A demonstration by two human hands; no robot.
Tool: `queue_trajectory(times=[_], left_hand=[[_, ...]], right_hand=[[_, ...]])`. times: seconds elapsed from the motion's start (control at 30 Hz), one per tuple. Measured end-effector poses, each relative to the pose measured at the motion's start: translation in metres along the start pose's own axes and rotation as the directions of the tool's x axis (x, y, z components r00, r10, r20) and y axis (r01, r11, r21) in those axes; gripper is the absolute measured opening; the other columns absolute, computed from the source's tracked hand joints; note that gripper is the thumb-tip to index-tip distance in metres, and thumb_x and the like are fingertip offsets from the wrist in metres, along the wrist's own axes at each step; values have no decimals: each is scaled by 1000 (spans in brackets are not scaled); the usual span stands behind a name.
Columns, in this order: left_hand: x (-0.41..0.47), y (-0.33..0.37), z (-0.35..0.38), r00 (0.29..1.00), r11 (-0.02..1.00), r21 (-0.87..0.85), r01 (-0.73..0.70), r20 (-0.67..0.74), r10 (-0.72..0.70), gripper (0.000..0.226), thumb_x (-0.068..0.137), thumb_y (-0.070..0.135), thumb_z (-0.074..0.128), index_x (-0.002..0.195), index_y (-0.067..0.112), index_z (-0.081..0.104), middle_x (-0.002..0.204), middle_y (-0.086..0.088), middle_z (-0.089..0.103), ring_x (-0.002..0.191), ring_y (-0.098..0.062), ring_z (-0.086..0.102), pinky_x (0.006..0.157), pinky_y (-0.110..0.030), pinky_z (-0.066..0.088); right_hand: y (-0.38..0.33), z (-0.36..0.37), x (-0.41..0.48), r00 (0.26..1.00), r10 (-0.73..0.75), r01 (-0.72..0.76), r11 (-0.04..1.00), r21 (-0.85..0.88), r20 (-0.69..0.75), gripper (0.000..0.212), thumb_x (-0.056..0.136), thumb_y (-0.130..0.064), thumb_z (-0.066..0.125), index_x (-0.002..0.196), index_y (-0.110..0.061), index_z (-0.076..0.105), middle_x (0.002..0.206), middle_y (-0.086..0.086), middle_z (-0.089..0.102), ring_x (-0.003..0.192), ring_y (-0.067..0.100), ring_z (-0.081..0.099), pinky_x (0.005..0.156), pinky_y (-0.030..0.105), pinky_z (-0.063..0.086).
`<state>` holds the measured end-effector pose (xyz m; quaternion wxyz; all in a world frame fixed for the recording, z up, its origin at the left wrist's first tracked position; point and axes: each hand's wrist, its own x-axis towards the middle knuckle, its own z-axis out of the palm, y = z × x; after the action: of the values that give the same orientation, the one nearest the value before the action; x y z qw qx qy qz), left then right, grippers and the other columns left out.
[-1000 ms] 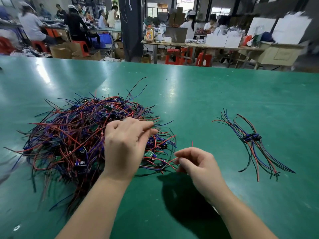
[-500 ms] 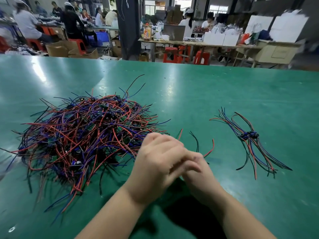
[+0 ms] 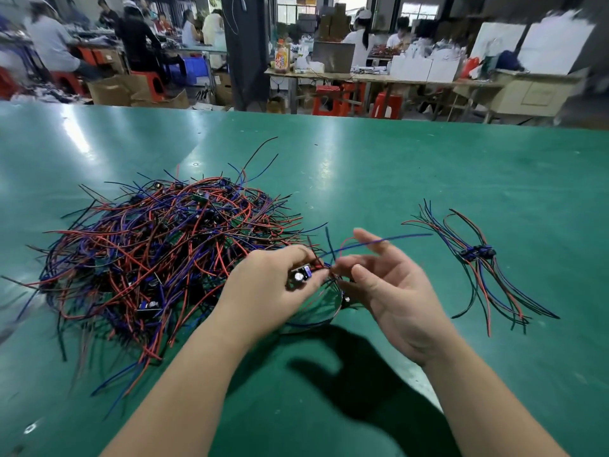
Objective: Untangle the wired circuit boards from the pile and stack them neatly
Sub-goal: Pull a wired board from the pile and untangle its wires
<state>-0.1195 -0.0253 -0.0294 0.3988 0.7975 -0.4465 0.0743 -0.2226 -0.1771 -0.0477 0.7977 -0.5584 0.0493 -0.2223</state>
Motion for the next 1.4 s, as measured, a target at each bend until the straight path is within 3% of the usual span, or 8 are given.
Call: queue_trajectory(times=[0.17,0.43,0.57,0.67,0.8,0.93,1.1,1.4], left_hand=[[6,-6,-14,938,998,-58,-34,-348,12,25,80,10,71,100,25,70,83,21,66,70,2,62,67,-24,54],[50,-19,-77,710,984,159,83,-702,54,26,86,12,60,111,15,65,102,-2,68,86,-16,63,74,-24,50],[77,-31,-101,917,816,429,387,-275,-290,46,86,22,64,131,20,54,125,-19,58,113,-37,53,97,-44,44],[76,-24,-96,865,629,686,365,0,-502,70,80,40,66,143,35,36,146,-10,39,129,-39,36,106,-49,31],[60,-6,-59,964,828,534,172,81,-253,58,82,44,60,137,34,44,139,-4,46,127,-27,41,107,-46,34],[43,6,1,875,909,392,142,381,-301,46,83,53,58,119,25,61,118,-1,63,114,-20,55,99,-37,45],[42,-1,42,762,839,428,337,400,-510,50,80,61,57,89,13,69,91,-8,68,89,-25,63,83,-35,53],[36,6,67,840,847,433,308,293,-456,25,75,38,65,84,16,64,91,-6,64,92,-29,63,75,-31,48]], right_hand=[[-12,-30,8,936,-110,-50,898,-438,-333,40,84,14,56,98,-23,62,87,10,67,66,10,58,60,16,47],[0,-37,5,978,86,-211,416,-885,-192,35,78,-13,73,109,-28,67,77,-12,55,47,-2,46,48,8,33],[5,-33,5,988,70,-150,246,-958,-137,39,77,-18,73,115,-27,67,92,-12,53,74,4,47,68,13,33],[9,-34,7,989,41,-151,287,-946,-145,34,75,-12,74,107,-25,70,86,-12,59,63,-6,45,59,7,31],[14,-37,10,991,27,-130,261,-956,-128,29,76,-13,75,104,-22,72,91,-7,62,63,-3,45,59,6,31],[16,-38,10,995,9,-95,245,-965,-95,24,78,-11,73,98,-23,71,93,-5,62,66,1,48,66,16,34],[13,-39,8,998,-8,-62,284,-957,-67,29,78,-2,69,84,-30,61,93,-6,58,65,-2,52,63,6,35],[12,-40,8,996,-68,-37,337,-941,-64,36,78,8,61,81,-28,59,93,-5,61,82,10,58,70,7,37]])
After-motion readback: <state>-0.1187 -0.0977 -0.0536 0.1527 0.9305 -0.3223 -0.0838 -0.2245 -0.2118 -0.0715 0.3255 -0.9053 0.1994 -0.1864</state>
